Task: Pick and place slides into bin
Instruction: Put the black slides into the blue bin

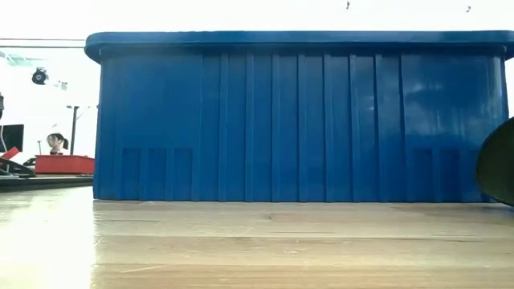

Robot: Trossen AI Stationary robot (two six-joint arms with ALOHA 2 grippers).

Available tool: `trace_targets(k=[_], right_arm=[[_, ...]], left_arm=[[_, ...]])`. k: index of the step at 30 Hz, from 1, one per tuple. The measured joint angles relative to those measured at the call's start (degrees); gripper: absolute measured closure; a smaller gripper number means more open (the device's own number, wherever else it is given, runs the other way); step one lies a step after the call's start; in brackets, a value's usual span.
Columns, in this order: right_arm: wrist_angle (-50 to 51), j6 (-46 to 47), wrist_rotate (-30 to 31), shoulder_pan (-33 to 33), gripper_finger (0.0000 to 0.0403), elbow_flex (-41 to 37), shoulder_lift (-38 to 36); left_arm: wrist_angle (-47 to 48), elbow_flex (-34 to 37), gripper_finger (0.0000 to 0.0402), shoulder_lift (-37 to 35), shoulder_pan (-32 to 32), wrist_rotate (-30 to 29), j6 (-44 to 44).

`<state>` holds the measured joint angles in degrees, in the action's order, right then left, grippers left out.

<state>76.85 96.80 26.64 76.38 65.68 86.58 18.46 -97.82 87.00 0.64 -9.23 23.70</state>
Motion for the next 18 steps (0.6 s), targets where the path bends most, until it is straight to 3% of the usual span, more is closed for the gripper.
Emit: trace_targets(k=[18], right_arm=[[-13.6, 0.8, 1.1, 0.0, 0.0147, -11.1, 2.9]], left_arm=[[-0.5, 0.4, 0.0151, 0.0, 0.0, 0.0, 0.1]])
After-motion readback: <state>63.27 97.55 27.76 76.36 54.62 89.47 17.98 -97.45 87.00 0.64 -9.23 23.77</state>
